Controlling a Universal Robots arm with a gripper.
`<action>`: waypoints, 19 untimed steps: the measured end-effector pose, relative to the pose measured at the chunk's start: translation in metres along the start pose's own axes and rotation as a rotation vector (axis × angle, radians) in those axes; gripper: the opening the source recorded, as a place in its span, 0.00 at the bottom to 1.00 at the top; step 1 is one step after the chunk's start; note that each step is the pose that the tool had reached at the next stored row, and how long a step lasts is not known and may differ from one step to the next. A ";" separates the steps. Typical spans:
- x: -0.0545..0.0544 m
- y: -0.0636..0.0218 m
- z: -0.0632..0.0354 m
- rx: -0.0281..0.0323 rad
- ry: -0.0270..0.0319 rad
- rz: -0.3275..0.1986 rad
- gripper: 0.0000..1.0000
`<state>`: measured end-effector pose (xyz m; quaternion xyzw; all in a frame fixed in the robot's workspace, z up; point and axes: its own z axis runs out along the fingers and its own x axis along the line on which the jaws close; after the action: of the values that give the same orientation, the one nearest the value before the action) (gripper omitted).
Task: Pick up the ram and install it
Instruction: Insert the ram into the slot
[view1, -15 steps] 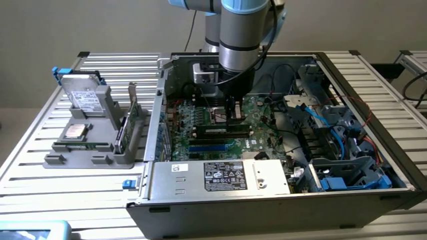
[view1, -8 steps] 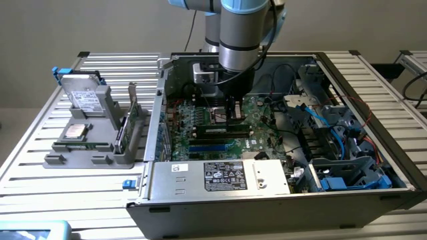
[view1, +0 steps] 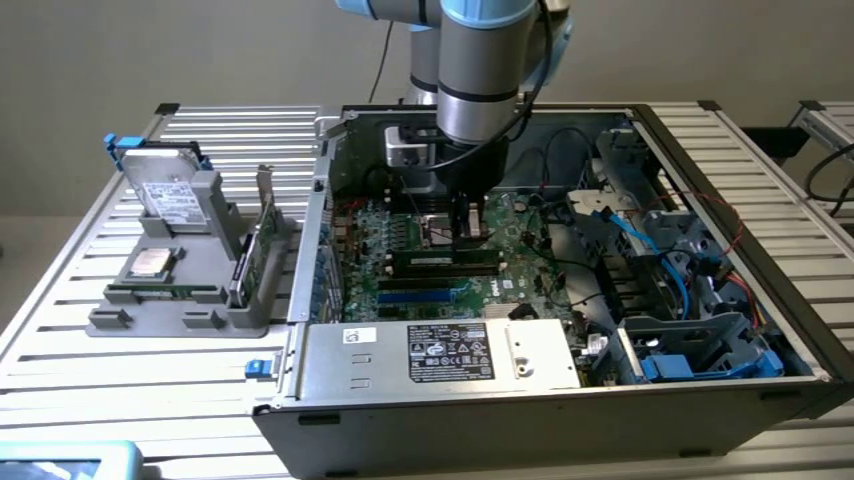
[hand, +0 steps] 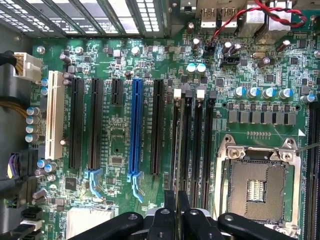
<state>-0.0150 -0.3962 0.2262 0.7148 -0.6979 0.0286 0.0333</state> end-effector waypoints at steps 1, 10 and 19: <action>0.000 0.0000 0.0001 0.0000 0.0000 0.000 0.14; 0.001 -0.0002 -0.0016 0.0002 0.0000 0.000 0.14; 0.003 -0.0003 -0.0017 0.0025 0.0001 0.000 0.14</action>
<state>-0.0147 -0.3992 0.2282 0.7148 -0.6980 0.0296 0.0325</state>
